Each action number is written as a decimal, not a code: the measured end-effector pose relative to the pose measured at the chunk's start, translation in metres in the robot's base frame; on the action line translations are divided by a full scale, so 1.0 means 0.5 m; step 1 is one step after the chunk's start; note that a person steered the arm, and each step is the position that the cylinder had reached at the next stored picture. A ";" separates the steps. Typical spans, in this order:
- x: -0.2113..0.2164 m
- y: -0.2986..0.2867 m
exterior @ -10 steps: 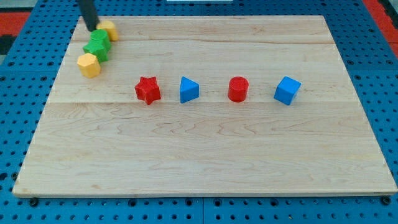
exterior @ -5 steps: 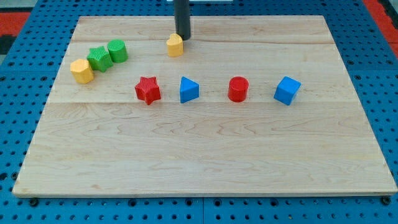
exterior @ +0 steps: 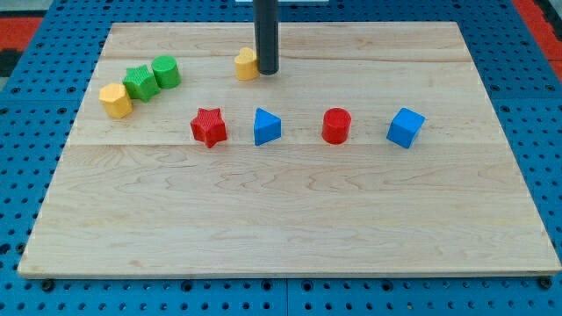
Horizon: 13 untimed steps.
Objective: Push the yellow heart diagonal to the red star
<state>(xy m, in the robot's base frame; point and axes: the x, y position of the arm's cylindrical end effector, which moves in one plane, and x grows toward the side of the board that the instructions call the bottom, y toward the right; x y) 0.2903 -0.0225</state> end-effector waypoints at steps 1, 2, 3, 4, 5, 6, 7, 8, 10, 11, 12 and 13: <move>-0.069 0.047; -0.050 -0.097; -0.020 -0.140; -0.062 -0.075; -0.009 -0.026; 0.031 -0.085; 0.031 -0.180; 0.071 -0.255; 0.066 -0.121; 0.099 -0.143; 0.099 -0.202; 0.099 -0.202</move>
<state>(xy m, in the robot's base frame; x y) 0.3400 -0.1236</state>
